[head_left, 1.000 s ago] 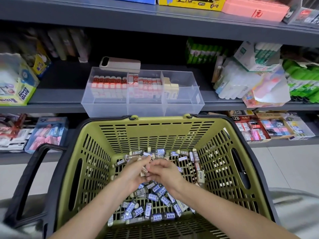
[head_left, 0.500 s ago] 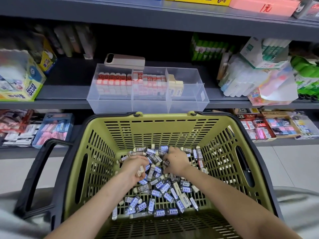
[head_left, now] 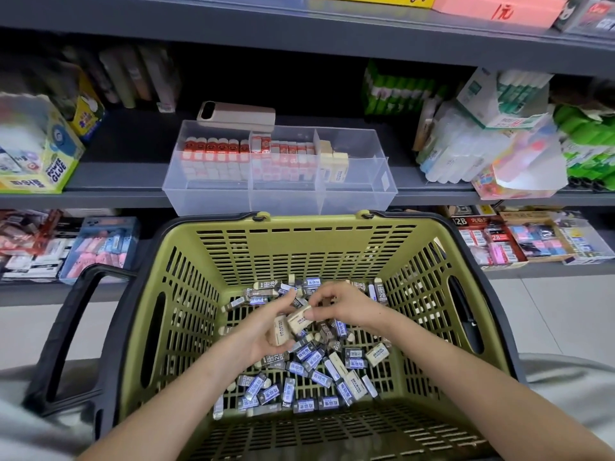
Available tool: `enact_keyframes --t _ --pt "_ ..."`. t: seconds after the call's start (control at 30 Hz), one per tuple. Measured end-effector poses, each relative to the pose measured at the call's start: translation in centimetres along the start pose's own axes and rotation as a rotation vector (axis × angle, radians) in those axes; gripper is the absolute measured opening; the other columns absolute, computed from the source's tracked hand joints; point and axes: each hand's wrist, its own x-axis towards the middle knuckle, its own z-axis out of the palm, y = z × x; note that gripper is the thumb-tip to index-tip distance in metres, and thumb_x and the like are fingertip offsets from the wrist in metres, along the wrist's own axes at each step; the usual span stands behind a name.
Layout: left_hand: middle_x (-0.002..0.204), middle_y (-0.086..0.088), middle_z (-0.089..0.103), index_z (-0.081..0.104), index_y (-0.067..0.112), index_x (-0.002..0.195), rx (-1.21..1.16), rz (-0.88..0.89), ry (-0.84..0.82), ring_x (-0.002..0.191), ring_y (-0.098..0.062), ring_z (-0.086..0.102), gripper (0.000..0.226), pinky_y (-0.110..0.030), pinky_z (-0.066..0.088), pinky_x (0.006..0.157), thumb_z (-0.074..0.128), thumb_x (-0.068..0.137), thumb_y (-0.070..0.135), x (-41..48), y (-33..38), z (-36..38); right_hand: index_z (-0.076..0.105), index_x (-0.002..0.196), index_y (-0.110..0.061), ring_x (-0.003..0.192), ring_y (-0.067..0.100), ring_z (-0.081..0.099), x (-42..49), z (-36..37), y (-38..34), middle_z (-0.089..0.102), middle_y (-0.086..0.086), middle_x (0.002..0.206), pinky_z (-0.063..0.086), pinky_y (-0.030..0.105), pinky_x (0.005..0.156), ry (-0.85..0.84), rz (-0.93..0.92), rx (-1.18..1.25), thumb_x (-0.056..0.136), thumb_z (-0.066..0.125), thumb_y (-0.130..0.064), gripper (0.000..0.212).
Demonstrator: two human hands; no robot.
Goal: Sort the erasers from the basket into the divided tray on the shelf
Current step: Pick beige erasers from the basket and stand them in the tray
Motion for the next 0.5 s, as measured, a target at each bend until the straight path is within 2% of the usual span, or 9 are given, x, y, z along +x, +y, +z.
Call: enact_keyframes --t 0.07,0.13,0.2,0.23,0.33,0.43,0.5 --pt "0.090 -0.011 0.058 0.062 0.005 0.112 -0.076 -0.045 -0.125 0.078 -0.021 0.056 0.061 -0.030 0.054 0.059 0.070 0.071 0.049 0.0 -0.2 0.5 0.072 0.078 -0.031 0.079 0.013 0.059 -0.7 0.5 -0.8 0.067 -0.009 0.081 0.046 0.025 0.078 -0.051 -0.025 0.066 0.077 0.075 -0.026 0.006" --pt "0.082 -0.012 0.061 0.062 0.005 0.110 -0.125 -0.099 -0.203 0.069 -0.021 0.058 0.051 -0.026 0.051 0.050 0.074 0.072 0.037 -0.2 -0.5 0.8 0.073 0.086 -0.026 0.082 0.012 0.063 -1.4 0.4 -0.8 0.070 -0.005 0.087 0.050 0.022 0.080 -0.098 -0.024 0.118 0.080 0.072 -0.025 0.006" --pt "0.077 -0.014 0.062 0.062 0.002 0.101 -0.127 -0.141 -0.225 0.062 -0.020 0.059 0.037 -0.021 0.046 0.041 0.073 0.075 0.026 -0.2 -1.0 0.8 0.070 0.089 -0.020 0.073 0.011 0.063 -2.1 -0.2 0.2 0.069 -0.002 0.081 0.052 0.020 0.069 -0.095 0.074 0.124 0.085 0.066 -0.025 0.008" --pt "0.077 -0.015 0.062 0.062 0.001 0.097 -0.119 -0.148 -0.218 0.061 -0.020 0.058 0.032 -0.020 0.043 0.038 0.073 0.076 0.023 -0.2 -1.2 0.7 0.068 0.088 -0.016 0.068 0.010 0.062 -2.5 -0.4 1.0 0.067 -0.002 0.076 0.053 0.020 0.066 -0.087 0.147 0.019 0.087 0.063 -0.028 0.013" --pt "0.078 -0.015 0.061 0.061 0.000 0.092 -0.089 -0.135 -0.160 0.061 -0.018 0.055 0.022 -0.019 0.041 0.037 0.070 0.077 0.014 -0.1 -1.3 0.4 0.065 0.081 -0.010 0.061 0.011 0.058 -3.3 0.5 4.1 0.058 -0.001 0.067 0.055 0.025 0.076 -0.109 0.354 -0.588 0.086 0.063 -0.038 0.028" --pt "0.077 -0.014 0.061 0.059 0.000 0.092 -0.053 -0.129 -0.132 0.062 -0.019 0.056 0.027 -0.021 0.043 0.039 0.072 0.070 0.008 -0.1 -1.3 0.3 0.049 0.062 -0.015 0.047 0.010 0.043 -3.5 2.4 5.3 0.042 -0.002 0.054 0.046 0.021 0.054 -0.075 0.415 -0.785 0.084 0.066 -0.039 0.037" --pt "0.071 -0.011 0.062 0.059 0.001 0.087 -0.028 -0.136 -0.109 0.060 -0.019 0.057 0.030 -0.021 0.042 0.039 0.076 0.064 0.010 -0.1 -1.3 0.2 0.042 0.056 -0.016 0.045 0.010 0.039 -3.0 3.1 5.5 0.039 -0.003 0.052 0.049 0.024 0.057 -0.009 0.378 -0.838 0.084 0.067 -0.033 0.041"
